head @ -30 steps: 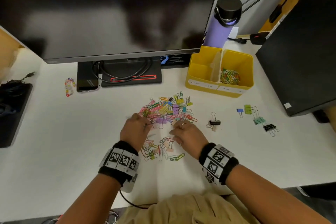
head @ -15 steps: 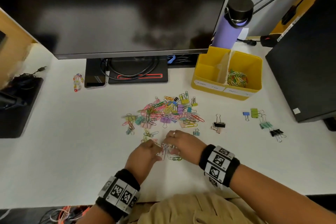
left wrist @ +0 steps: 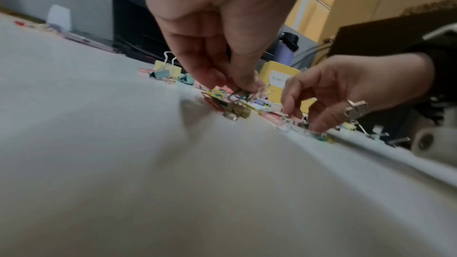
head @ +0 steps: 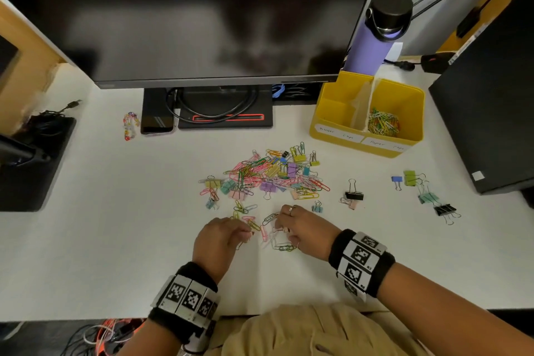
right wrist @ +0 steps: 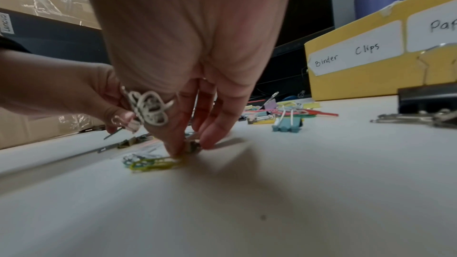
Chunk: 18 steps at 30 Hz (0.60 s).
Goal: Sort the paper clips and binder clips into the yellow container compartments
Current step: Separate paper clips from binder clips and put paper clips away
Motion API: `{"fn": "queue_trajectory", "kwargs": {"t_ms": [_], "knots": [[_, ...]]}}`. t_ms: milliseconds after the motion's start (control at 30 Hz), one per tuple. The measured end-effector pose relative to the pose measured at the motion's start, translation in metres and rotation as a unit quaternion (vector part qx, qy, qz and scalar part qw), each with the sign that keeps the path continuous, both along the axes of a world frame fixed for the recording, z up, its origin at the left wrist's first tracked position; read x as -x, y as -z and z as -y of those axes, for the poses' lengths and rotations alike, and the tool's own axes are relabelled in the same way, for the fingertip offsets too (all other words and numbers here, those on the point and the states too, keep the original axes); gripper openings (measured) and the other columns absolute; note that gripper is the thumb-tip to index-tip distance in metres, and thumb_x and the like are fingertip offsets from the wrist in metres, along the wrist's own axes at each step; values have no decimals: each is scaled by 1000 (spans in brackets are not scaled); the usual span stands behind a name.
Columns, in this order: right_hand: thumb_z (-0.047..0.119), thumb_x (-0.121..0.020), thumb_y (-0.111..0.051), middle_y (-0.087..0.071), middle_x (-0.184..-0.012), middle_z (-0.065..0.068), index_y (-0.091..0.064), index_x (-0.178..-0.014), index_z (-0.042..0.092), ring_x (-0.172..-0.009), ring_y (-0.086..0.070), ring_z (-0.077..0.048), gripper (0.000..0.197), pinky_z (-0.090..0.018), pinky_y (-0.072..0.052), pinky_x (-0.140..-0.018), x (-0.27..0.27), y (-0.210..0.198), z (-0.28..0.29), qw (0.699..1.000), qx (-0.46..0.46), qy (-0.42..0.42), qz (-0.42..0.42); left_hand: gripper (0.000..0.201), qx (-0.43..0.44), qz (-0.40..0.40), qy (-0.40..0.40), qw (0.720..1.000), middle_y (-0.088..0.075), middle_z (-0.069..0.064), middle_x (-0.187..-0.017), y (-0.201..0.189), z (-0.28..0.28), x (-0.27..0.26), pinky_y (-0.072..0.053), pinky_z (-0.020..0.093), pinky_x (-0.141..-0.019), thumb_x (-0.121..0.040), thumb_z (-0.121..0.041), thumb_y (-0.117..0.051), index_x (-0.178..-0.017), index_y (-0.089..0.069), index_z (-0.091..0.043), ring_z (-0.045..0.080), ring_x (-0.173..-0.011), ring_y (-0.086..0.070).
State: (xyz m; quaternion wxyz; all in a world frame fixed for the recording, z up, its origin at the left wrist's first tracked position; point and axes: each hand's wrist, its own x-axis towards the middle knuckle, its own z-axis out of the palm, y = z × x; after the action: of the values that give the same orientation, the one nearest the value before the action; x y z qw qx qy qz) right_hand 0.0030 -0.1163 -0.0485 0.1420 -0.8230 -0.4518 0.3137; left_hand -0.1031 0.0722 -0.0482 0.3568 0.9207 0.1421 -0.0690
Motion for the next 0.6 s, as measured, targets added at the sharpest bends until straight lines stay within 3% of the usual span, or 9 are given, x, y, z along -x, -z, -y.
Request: {"fn": "queue_trajectory", "kwargs": {"t_ms": [67, 133, 233, 333, 367, 433, 533, 600], "knots": [[-2, -86, -44, -45, -127, -14, -51, -123, 5, -114, -47, -28, 38, -30, -39, -95, -1, -1, 3, 1000, 8, 11, 0, 7, 49, 19, -50, 997, -72, -17, -74, -1, -5, -1, -46, 11, -65, -80, -18, -69, -76, -73, -23, -4, -67, -61], [0, -86, -45, -45, -124, -13, -53, -121, 5, -111, -49, -26, 35, -23, -37, -89, -4, -3, 10, 999, 12, 36, -7, 14, 92, 35, -109, 989, -69, -23, -65, -2, -15, 0, -45, 1, -61, -78, -12, -71, -74, -70, -26, -8, -66, -62], [1, -86, -48, -47, -120, -10, -55, -118, 6, -107, -52, -25, 34, -25, -39, -88, -13, -7, 27, 997, 20, 75, -11, 13, 93, 56, -168, 980, -66, -13, -62, -6, -31, -1, -44, -1, -56, -79, -6, -70, -76, -69, -18, -4, -58, -61], [0, -86, -50, -49, -118, -9, -57, -117, 6, -106, -52, -24, 32, -28, -42, -91, -22, -8, 46, 993, 19, 120, 8, 8, 26, 71, -186, 980, -70, 5, -71, -1, -47, 1, -44, 0, -56, -79, -3, -68, -82, -72, -9, 6, -51, -57], [0, -86, -51, -50, -117, -10, -57, -116, 5, -105, -52, -24, 31, -27, -43, -90, -25, -9, 51, 990, 14, 142, 14, 8, -6, 79, -180, 981, -71, 9, -75, 2, -51, 2, -44, 2, -58, -79, -1, -68, -83, -73, -6, 11, -55, -58], [0, -84, -55, -53, -115, -11, -59, -112, 4, -103, -54, -26, 28, -29, -46, -88, -28, -10, 56, 985, 8, 167, 43, 9, -46, 87, -166, 981, -72, 16, -80, 9, -57, 3, -47, 17, -64, -78, 3, -67, -84, -72, -2, 18, -64, -60], [4, -66, -76, -64, -104, -18, -65, -102, 2, -96, -60, -37, 37, -39, -52, -82, -21, -10, 50, 984, 0, 127, 122, 16, -64, 70, -154, 983, -69, 21, -88, 11, -59, 3, -53, 34, -74, -80, 6, -64, -94, -70, 2, 33, -77, -65], [11, -66, -78, -63, -108, -19, -64, -106, 3, -99, -59, -37, 43, -42, -52, -84, -5, -10, 38, 991, -25, 84, 101, 29, -92, 48, -143, 984, -64, 22, -104, 9, -57, 6, -51, 40, -83, -79, 5, -64, -108, -65, 0, 38, -94, -61]]}}
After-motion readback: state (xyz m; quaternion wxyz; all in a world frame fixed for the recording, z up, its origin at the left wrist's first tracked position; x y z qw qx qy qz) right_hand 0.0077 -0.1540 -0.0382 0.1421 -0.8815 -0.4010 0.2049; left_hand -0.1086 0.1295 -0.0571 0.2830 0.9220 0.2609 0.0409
